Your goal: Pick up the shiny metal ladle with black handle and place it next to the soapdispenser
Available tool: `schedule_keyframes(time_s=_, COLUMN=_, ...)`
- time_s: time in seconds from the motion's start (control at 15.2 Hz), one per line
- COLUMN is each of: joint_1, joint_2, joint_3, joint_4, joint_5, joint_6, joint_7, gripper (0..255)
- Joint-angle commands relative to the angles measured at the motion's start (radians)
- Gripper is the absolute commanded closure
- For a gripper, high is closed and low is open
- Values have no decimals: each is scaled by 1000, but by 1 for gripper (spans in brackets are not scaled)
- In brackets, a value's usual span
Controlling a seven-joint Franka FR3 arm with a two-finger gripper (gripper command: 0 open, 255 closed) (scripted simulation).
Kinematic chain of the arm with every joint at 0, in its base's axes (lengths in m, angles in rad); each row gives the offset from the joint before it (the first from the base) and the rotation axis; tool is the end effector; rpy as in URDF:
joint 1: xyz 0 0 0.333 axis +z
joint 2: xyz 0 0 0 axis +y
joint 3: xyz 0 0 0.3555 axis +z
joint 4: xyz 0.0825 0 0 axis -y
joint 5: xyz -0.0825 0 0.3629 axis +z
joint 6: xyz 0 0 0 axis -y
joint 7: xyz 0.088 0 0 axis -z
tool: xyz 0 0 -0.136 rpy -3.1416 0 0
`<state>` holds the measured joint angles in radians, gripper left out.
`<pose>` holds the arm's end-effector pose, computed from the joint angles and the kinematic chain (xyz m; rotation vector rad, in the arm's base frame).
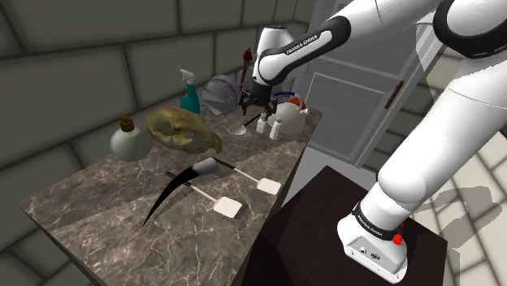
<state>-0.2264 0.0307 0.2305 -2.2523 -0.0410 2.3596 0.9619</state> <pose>0.5201 0.0004 0.3827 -2.7917 1.4009 -0.1239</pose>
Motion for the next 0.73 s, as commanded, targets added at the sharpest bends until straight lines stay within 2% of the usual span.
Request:
schedule_keyframes(time_s=0.0, joint_1=-3, joint_2=71, joint_3=-8, joint_4=44, joint_5=-36, joint_6=35, joint_7=82, gripper=0)
schedule_keyframes(time_s=0.33, joint_1=-1, joint_2=238, joint_3=-59, joint_4=167, joint_5=-109, joint_6=97, joint_7=243, gripper=0)
schedule_keyframes(time_s=0.66, joint_1=8, joint_2=374, joint_3=-116, joint_4=285, joint_5=-144, joint_6=132, joint_7=360, gripper=0)
